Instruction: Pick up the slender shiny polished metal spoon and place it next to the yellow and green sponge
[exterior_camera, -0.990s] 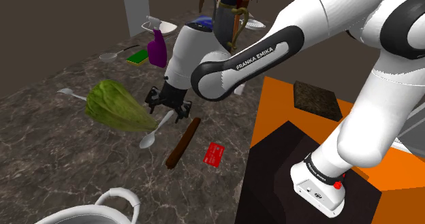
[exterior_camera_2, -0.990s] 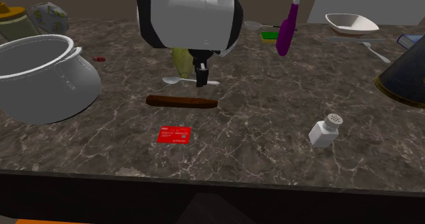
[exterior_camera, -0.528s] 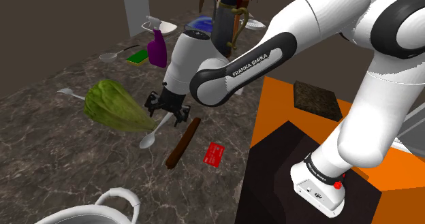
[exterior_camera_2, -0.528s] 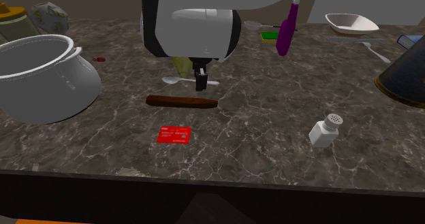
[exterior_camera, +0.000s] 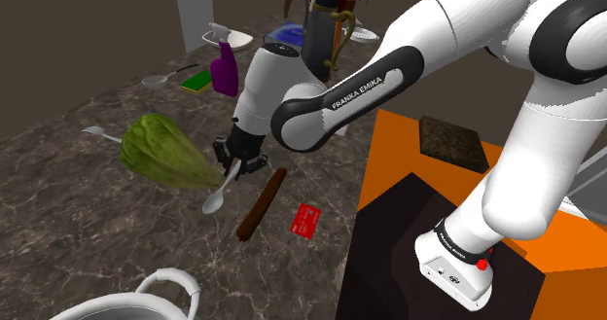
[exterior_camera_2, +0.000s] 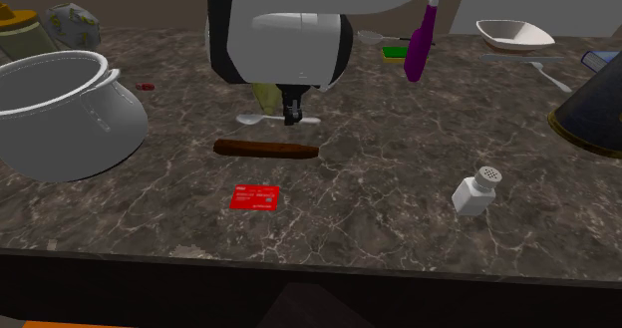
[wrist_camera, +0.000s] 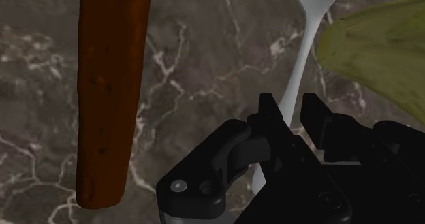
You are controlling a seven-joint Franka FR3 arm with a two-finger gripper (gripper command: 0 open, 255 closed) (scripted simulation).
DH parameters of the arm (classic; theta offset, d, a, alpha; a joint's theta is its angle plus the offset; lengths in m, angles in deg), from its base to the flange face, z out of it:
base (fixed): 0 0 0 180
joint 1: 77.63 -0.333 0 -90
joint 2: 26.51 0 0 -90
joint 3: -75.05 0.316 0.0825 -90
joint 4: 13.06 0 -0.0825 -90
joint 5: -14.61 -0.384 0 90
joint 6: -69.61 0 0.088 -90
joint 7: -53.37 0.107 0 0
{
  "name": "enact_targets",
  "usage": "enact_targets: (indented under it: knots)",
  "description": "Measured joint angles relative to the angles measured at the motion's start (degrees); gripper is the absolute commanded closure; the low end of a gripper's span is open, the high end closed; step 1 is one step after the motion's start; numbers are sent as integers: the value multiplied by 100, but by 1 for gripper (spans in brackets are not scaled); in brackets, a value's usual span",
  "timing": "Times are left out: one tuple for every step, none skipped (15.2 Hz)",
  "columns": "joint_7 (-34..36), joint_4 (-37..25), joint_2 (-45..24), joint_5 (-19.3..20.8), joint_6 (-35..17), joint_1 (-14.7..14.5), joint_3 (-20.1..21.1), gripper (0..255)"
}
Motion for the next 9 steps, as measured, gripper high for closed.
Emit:
enact_targets:
  knots:
    - [0,0,0,0,0,0,0,255]
    - [0,-1,0,0,0,0,0,255]
    - [0,-1,0,0,0,-1,1,255]
    - [1,-2,0,0,0,-1,1,255]
    - [1,-1,1,0,0,-1,2,255]
    - [-14,-14,22,-19,33,11,11,255]
    - [-32,-26,62,-51,81,28,27,255]
    - [-46,-44,109,-87,140,43,48,255]
    - [-70,-58,167,-131,204,64,71,255]
